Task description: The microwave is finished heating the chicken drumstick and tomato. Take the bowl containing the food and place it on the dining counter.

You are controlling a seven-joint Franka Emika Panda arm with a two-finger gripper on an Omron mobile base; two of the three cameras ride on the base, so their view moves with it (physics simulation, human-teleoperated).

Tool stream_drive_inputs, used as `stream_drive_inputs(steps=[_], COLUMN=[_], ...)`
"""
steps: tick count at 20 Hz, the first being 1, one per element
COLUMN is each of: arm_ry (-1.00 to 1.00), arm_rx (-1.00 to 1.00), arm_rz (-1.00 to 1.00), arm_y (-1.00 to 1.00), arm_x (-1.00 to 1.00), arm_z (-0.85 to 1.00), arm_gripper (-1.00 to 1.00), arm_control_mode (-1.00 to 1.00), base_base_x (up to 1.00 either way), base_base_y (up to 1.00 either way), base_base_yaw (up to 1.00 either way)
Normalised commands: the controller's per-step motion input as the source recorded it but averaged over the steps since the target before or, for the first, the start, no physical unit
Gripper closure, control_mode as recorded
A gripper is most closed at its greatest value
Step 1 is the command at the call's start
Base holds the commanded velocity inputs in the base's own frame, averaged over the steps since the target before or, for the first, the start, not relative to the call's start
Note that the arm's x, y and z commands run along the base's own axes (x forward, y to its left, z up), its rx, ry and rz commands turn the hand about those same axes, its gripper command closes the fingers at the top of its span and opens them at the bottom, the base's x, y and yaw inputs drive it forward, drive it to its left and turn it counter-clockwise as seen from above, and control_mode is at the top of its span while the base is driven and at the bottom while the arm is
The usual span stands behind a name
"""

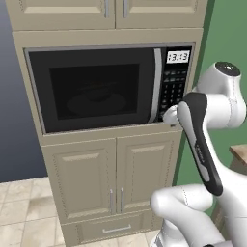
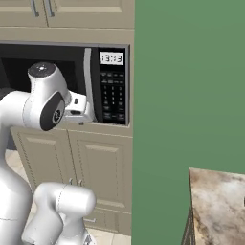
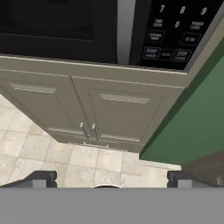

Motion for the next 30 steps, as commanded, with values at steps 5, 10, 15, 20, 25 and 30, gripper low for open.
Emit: stream_drive_inputs(steps=[5, 10, 15, 20, 25, 30], arm_ry=[-0.01, 0.0, -0.09, -0.12, -0.1, -0.01], arm_rx=[0.02, 0.06, 0.02, 0.0, 0.0, 0.0], arm_rz=[0.0, 0.0, -0.03, -0.01, -0.05, -0.04], arm_y=[0.0, 0.0, 0.11, 0.27, 0.08, -0.12], arm_x=[0.57, 0.57, 0.73, 0.84, 0.77, 0.7], arm_z=[0.29, 0.17, -0.01, -0.4, -0.14, 0.0], arm_gripper=[-1.0, -1.0, -1.0, -1.0, -1.0, -1.0], arm_control_mode=[-1.0, -1.0, -1.0, -1.0, -1.0, -1.0], base_base_x=[0.0, 0.0, 0.0, 0.0, 0.0, 0.0], base_base_y=[0.0, 0.0, 0.0, 0.0, 0.0, 0.0], base_base_yaw=[0.0, 0.0, 0.0, 0.0, 0.0, 0.0])
